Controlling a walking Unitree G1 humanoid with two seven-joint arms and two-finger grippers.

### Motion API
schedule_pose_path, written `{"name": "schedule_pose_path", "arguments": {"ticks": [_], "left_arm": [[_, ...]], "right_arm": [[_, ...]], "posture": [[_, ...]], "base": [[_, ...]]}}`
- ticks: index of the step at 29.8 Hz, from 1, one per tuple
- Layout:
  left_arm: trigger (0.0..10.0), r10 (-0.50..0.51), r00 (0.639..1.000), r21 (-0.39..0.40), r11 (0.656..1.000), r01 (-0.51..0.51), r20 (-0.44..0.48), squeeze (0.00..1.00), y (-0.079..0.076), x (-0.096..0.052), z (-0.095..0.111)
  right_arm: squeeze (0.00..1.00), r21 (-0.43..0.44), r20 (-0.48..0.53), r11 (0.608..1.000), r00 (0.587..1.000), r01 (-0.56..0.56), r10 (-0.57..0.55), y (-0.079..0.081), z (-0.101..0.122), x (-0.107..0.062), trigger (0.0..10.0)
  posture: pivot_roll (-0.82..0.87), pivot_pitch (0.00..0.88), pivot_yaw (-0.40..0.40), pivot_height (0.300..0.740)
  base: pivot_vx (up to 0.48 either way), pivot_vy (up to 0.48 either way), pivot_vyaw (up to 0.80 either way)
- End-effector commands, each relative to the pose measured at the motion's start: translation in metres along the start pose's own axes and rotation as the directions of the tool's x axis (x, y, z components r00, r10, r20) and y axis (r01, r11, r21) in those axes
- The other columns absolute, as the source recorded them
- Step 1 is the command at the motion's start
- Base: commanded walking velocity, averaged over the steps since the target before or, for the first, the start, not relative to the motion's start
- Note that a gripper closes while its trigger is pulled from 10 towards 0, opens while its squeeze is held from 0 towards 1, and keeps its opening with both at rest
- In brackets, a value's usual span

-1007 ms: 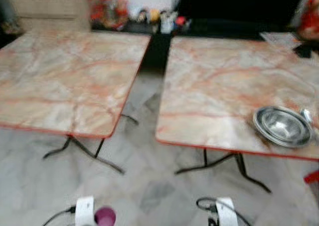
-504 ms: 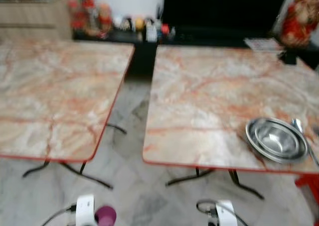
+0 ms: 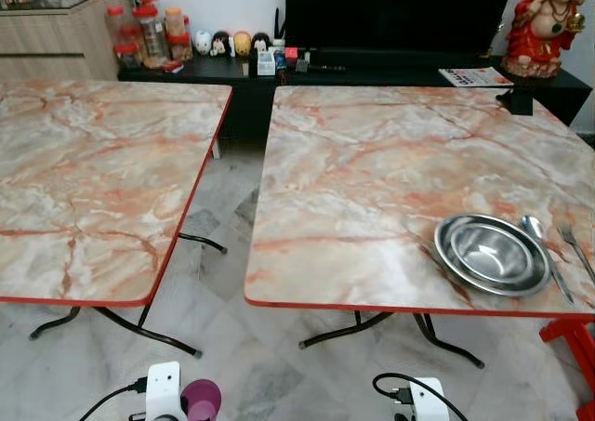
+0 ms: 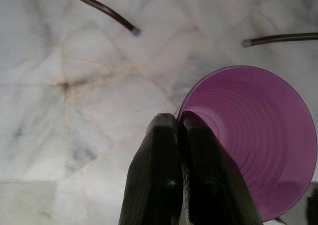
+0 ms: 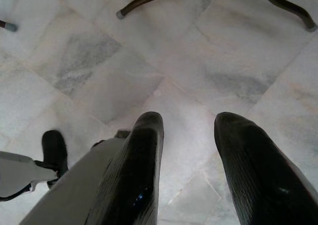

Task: Setting the table

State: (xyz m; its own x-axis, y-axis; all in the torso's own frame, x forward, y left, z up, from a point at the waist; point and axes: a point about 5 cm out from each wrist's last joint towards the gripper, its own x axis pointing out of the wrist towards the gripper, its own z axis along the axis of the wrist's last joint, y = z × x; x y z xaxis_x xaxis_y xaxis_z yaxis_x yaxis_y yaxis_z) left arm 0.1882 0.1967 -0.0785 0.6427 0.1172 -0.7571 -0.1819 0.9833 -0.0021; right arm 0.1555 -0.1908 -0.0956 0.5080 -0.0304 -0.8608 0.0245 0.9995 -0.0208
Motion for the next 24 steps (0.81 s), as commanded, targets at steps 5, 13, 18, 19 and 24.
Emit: {"name": "schedule_pose_path", "arguments": {"ticks": [5,13,18,19,24], "left_arm": [[10.0,-0.001,1.0,0.012,1.0,0.0,0.009,0.0,-0.0005,0.0007,0.0032],[10.0,0.001,1.0,0.009,1.0,-0.001,0.006,0.0,-0.0001,0.0004,0.0019],[10.0,-0.001,1.0,0.009,1.0,0.001,0.006,0.0,-0.0004,0.0002,0.0011],[10.0,-0.002,1.0,0.01,1.0,0.002,0.006,0.0,-0.0006,0.0002,0.0011],[10.0,-0.005,1.0,0.012,1.0,0.005,0.008,0.0,-0.0013,0.0003,0.0018]], "right_arm": [[0.0,0.018,0.023,1.0,1.0,0.007,-0.008,-0.0039,0.0052,0.0002,10.0],[0.0,0.024,0.031,1.0,0.999,0.013,-0.014,-0.0048,0.0063,0.0002,10.0],[0.0,0.022,0.031,1.0,0.999,0.014,-0.015,-0.0053,0.0056,-0.0001,10.0],[0.0,0.023,0.032,1.0,0.999,0.015,-0.016,-0.0056,0.0055,-0.0001,10.0],[0.0,0.021,0.032,1.0,0.999,0.018,-0.019,-0.007,0.005,-0.0004,10.0]], "posture": [[-0.05,0.0,-0.028,0.74],[-0.05,0.0,-0.028,0.74],[-0.06,0.0,-0.027,0.74],[-0.06,0.0,-0.027,0.74],[-0.06,0.0,-0.025,0.74]], "base": [[0.0,-0.448,-0.5],[0.0,-0.446,0.0],[0.0,-0.442,0.0],[0.0,-0.446,0.0],[0.0,-0.442,0.0]]}}
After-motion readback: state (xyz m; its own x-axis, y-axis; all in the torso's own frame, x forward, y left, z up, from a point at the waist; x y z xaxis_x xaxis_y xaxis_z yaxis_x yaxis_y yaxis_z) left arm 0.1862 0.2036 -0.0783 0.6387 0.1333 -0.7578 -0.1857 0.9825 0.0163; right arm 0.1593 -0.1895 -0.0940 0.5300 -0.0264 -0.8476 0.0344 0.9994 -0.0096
